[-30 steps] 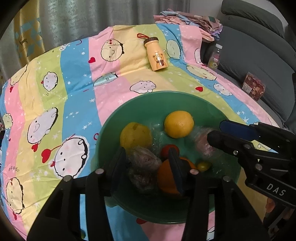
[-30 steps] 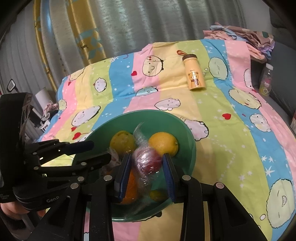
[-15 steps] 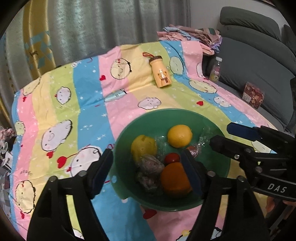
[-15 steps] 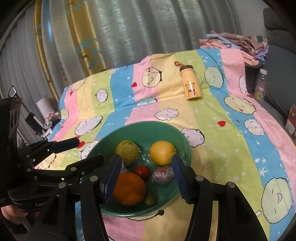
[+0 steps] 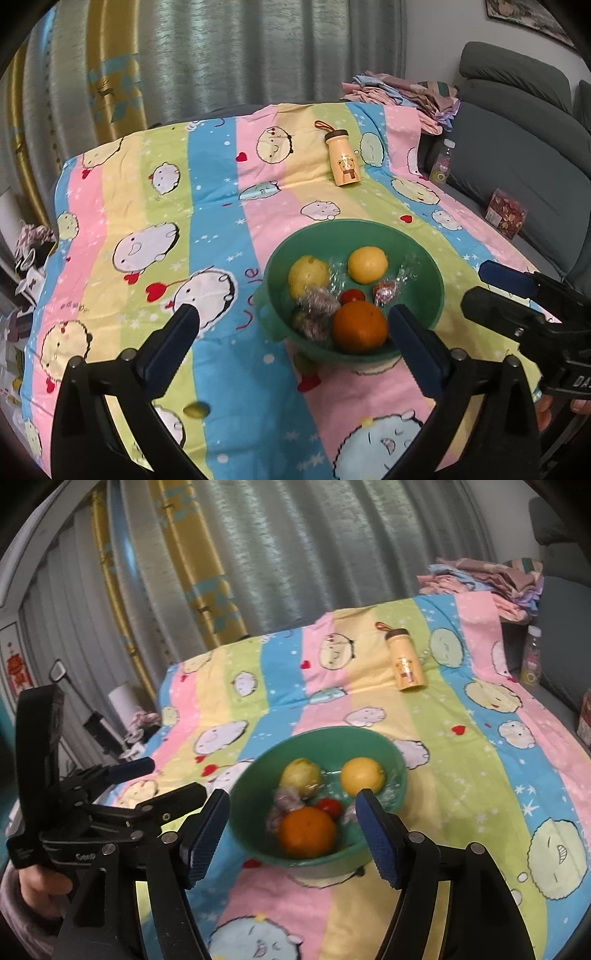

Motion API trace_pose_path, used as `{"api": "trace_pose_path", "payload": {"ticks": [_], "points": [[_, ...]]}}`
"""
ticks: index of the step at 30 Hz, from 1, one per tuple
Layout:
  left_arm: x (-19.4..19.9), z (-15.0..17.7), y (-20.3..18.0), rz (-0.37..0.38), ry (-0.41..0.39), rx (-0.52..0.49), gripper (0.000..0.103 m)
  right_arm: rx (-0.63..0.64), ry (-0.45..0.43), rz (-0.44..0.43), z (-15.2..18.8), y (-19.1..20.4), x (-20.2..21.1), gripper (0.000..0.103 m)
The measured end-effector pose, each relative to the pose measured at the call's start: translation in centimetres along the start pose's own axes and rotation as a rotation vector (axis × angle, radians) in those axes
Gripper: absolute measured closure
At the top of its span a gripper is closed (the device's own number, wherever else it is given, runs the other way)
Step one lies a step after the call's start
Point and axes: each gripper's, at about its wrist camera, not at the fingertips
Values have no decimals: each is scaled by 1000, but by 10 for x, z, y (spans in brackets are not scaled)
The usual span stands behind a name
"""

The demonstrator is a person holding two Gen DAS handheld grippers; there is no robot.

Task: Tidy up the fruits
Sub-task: 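Move both grippers from the basin to the green lime on the sheet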

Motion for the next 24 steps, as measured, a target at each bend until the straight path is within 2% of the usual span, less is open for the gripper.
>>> {"api": "trace_pose_path", "payload": {"ticks": [7, 12, 20, 24], "points": [[21, 17, 9, -3, -2, 49, 1, 20, 16, -59, 9, 17, 13, 32], [31, 37, 31, -32, 22, 94, 1, 45, 50, -84, 19, 31, 14, 32], [39, 87, 88, -90, 74, 270, 1, 88, 137, -90, 43, 50, -4, 32], [38, 105, 101, -92, 82, 311, 1, 118, 180, -85, 57, 61, -18, 32]]}}
Point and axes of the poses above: each gripper's, at about its wrist camera, not at the fingertips, and x roughly against the way its jaws point, y to its left, z to its underside, and after that the axes turned 12 degrees about z, right-handed
